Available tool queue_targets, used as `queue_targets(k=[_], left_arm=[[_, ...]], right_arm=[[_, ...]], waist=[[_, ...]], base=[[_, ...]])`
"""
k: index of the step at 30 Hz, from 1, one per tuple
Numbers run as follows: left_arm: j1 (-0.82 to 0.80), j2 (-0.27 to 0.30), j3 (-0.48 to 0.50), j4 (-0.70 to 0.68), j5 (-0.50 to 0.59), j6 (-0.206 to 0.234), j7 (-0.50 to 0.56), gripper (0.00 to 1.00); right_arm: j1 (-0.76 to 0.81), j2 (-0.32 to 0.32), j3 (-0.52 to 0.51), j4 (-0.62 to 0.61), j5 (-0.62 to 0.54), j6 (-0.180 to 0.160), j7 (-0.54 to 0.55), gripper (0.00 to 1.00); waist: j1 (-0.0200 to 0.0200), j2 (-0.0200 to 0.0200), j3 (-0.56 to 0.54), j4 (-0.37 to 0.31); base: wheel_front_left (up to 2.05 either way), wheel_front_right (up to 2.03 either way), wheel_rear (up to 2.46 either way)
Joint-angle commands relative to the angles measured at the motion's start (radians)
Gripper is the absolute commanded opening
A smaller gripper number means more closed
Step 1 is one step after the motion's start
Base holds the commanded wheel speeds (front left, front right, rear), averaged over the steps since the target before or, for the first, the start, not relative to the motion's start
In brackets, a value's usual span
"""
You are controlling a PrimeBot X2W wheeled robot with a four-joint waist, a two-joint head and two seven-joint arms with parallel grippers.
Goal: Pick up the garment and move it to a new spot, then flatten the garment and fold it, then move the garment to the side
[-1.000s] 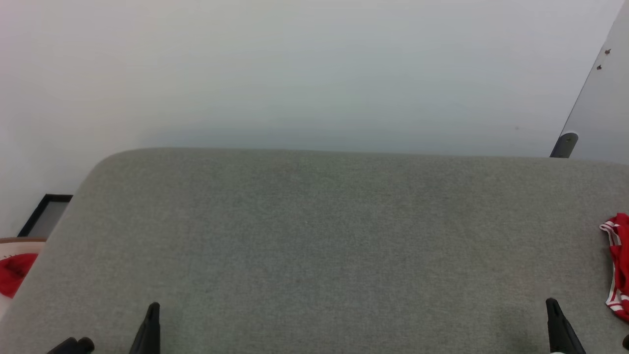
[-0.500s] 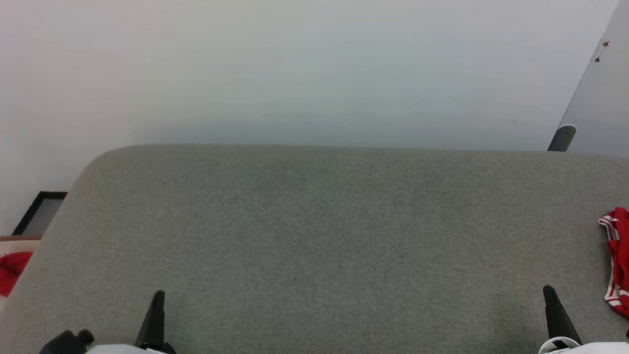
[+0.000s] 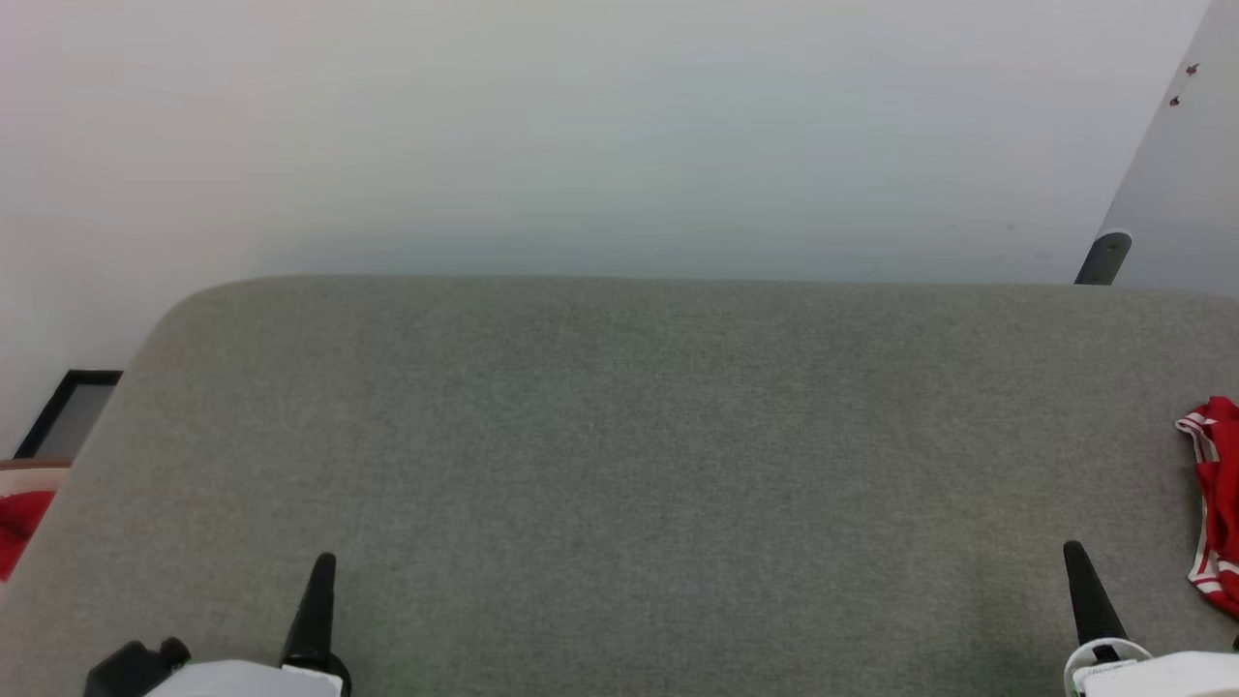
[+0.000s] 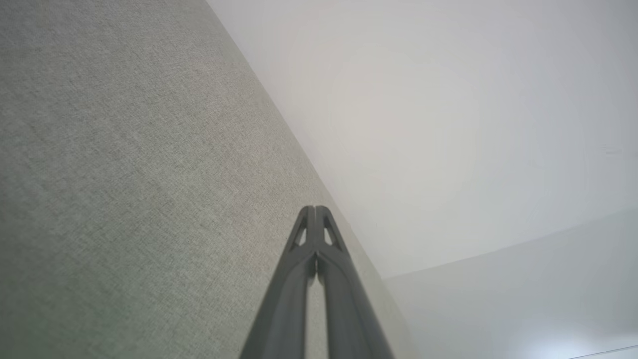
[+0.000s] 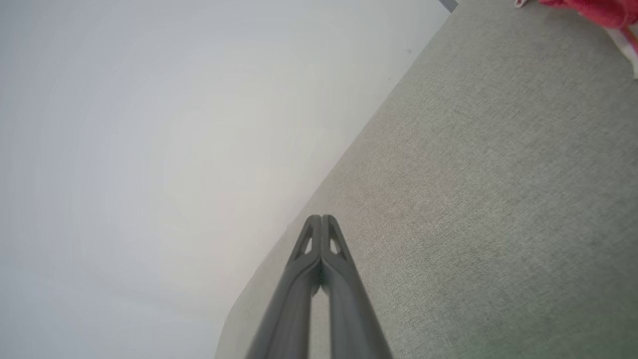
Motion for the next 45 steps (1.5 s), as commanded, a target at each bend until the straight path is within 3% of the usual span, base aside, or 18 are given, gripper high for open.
queue_targets(k=[1,45], left_arm=[[-0.027,0.000,0.007,-0.012,-0.025,-0.007,0.007,0.00],[-0.094,-0.064,0.037,-0.016,-0.347,-0.014,0.107,0.00]], right_arm=[[-0.028,0.000,-0.004,-0.006,0.033,0.000,0.007,0.00],[-0.111,0.016,-0.007,0.017,0.434,0.000,0.105,0.00]], waist=[[0.0000,-0.0001,0.002,-0.001],[0.0000,-0.0001,0.048,-0.030]], base=[[0.00,0.00,0.00],[0.00,0.00,0.00]])
